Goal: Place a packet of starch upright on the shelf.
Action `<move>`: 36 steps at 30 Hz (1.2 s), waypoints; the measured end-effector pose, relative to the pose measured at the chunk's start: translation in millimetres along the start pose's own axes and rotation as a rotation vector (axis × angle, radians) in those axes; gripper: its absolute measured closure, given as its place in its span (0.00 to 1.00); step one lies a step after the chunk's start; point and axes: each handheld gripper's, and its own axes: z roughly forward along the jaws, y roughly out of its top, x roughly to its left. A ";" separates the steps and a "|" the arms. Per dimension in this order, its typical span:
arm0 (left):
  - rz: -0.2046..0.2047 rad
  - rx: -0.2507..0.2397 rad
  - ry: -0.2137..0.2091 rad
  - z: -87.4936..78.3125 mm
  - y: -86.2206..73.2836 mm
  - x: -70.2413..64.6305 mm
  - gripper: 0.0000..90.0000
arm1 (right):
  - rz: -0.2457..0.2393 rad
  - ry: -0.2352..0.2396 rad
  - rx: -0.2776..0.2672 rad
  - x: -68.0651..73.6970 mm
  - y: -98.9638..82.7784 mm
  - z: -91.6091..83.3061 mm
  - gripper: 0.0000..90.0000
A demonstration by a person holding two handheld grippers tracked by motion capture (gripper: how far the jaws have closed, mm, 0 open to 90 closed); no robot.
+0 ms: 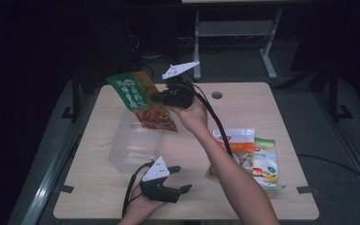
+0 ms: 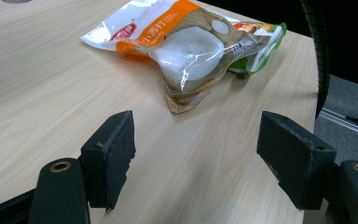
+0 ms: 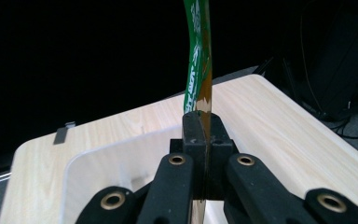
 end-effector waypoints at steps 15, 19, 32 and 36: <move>-0.004 -0.003 0.003 -1.3 -0.1 0.8 0.30 | 0.099 -0.011 -0.031 -19.9 -16.6 55.4 1.00; -0.002 -0.004 0.001 -1.7 0.0 1.2 0.30 | 0.116 -0.006 -0.052 -20.8 -20.5 65.3 1.00; 0.007 -0.009 0.002 -3.1 0.3 2.0 0.30 | 0.155 -0.031 -0.086 -24.6 -46.4 83.8 1.00; 0.006 -0.012 0.002 -2.1 0.0 1.6 0.30 | 0.164 -0.034 -0.074 -29.5 -51.1 80.6 0.97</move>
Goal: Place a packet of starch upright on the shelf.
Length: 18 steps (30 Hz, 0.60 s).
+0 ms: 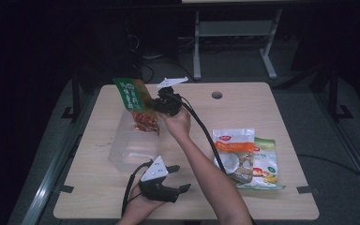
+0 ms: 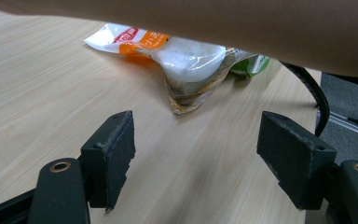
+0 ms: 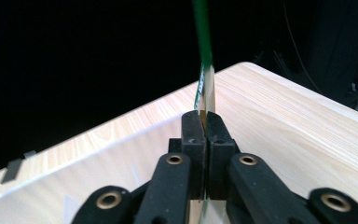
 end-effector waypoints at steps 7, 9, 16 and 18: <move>0.005 0.010 0.000 1.2 0.3 0.0 0.30 | -0.040 -0.020 0.077 -1.4 0.3 -8.8 0.98; 0.008 0.013 0.000 1.1 0.4 -0.5 0.30 | -0.055 -0.017 0.099 -1.1 -1.3 -8.8 0.99; 0.006 0.013 0.000 1.7 0.3 -0.5 0.30 | -0.057 -0.002 0.100 -0.7 -7.2 -9.9 1.00; 0.006 0.013 0.001 1.7 0.3 -0.6 0.30 | -0.060 -0.005 0.103 -0.9 -7.0 -10.6 1.00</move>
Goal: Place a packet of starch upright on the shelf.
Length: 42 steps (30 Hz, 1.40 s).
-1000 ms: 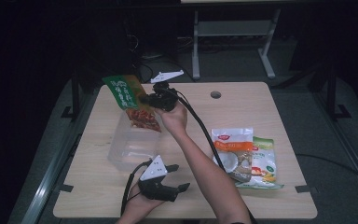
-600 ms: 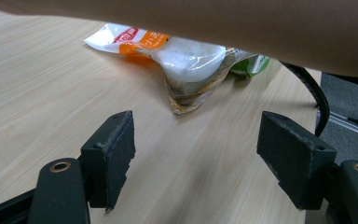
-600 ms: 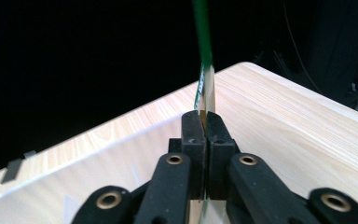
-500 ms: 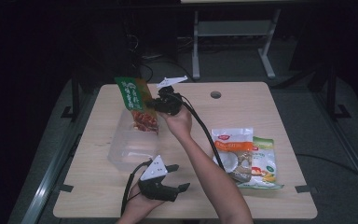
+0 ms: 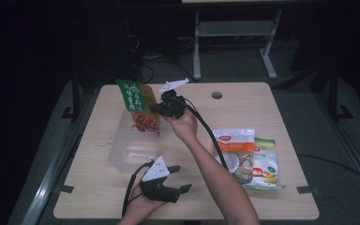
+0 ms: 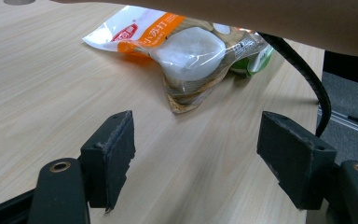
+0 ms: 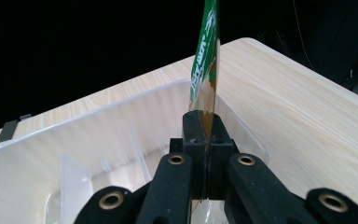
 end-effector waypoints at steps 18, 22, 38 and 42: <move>0.002 0.008 0.003 2.8 0.2 -0.4 0.30 | 0.043 -0.015 0.032 -11.9 -1.0 -32.9 0.63; -0.001 0.012 0.001 3.8 0.2 -0.5 0.30 | 0.056 -0.016 0.039 -14.5 -5.9 -45.8 0.60; 0.005 0.020 0.003 5.3 0.0 1.5 0.30 | 0.092 -0.003 0.058 -19.3 -25.1 -88.7 0.53; 0.011 0.029 0.006 5.3 0.2 2.0 0.30 | 0.099 -0.007 0.055 -20.9 -30.2 -98.1 0.52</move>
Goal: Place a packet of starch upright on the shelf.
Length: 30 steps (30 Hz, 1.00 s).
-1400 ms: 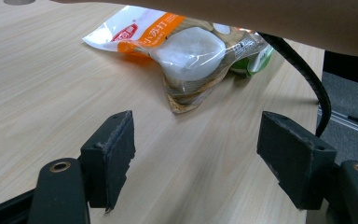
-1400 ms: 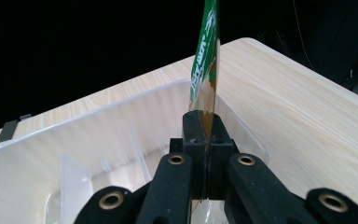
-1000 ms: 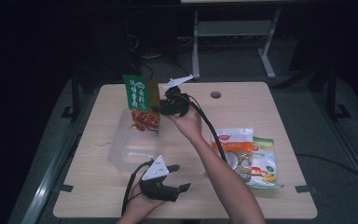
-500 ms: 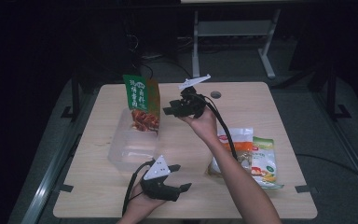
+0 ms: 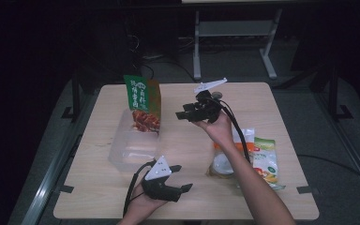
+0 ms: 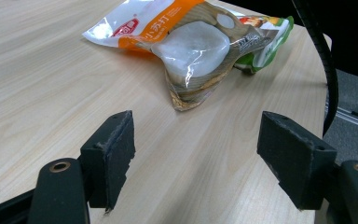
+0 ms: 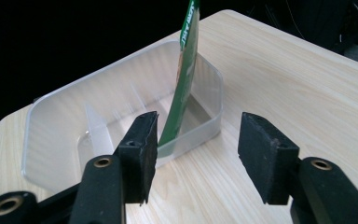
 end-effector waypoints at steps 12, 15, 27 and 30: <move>-0.002 -0.004 -0.001 2.2 -0.2 -1.6 0.29 | 0.036 -0.020 0.020 -6.4 -21.7 -26.4 0.48; -0.001 0.001 -0.001 2.6 -0.2 -2.0 0.29 | 0.038 -0.029 0.026 -8.2 -26.9 -33.1 0.47; 0.001 -0.002 -0.004 5.9 -0.7 -3.8 0.29 | 0.063 -0.057 0.049 -12.3 -46.0 -57.2 0.44; 0.006 0.000 -0.004 6.0 -0.5 -3.7 0.29 | 0.067 -0.066 0.060 -12.6 -51.2 -62.5 0.43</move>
